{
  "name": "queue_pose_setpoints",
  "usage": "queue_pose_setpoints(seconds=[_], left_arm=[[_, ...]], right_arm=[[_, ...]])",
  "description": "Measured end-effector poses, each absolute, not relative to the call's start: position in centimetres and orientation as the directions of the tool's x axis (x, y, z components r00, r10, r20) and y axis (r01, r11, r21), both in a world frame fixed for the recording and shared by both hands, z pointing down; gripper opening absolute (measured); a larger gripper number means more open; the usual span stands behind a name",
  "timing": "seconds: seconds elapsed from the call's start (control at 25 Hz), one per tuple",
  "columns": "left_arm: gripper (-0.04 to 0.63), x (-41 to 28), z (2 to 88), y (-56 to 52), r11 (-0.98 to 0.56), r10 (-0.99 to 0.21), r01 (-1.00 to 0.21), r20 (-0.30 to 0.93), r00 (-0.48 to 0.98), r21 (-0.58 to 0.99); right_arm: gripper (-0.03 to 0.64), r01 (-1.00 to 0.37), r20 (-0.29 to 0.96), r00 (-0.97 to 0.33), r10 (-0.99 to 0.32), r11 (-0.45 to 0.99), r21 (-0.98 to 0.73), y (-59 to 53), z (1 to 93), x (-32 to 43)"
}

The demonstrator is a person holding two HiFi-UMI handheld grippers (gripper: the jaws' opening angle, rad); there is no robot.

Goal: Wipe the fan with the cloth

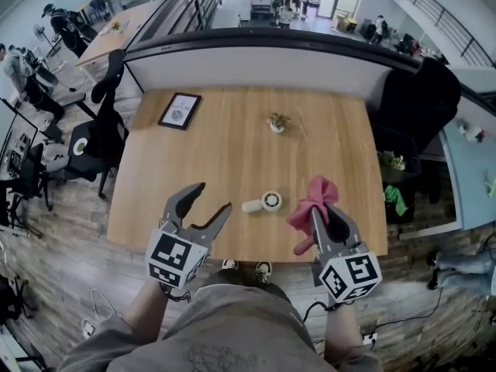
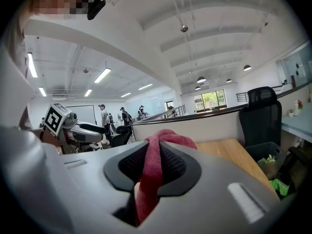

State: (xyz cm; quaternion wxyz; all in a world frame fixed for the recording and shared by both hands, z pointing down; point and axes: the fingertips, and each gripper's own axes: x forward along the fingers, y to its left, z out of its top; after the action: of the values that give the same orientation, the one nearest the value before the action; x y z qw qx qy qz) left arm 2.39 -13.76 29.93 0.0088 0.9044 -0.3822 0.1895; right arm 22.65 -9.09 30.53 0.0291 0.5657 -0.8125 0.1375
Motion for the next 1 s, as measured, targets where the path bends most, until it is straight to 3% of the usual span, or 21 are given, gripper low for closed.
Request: queue_pose_setpoints(seconds=[0.48, 1.0], left_arm=[[0.267, 4.6, 39.8, -16.6, -0.829, -0.539, -0.514, 0.559, 0.63, -0.221], [0.268, 6.9, 54.1, -17.1, -0.919, -0.348, -0.361, 0.751, 0.561, -0.157]], right_arm=[[0.064, -0.923, 0.349, -0.38, -0.856, 0.328, -0.201, -12.3, 36.3, 20.4], [0.063, -0.934, 0.489, -0.357, -0.796, 0.294, -0.203, -14.6, 46.1, 18.9]])
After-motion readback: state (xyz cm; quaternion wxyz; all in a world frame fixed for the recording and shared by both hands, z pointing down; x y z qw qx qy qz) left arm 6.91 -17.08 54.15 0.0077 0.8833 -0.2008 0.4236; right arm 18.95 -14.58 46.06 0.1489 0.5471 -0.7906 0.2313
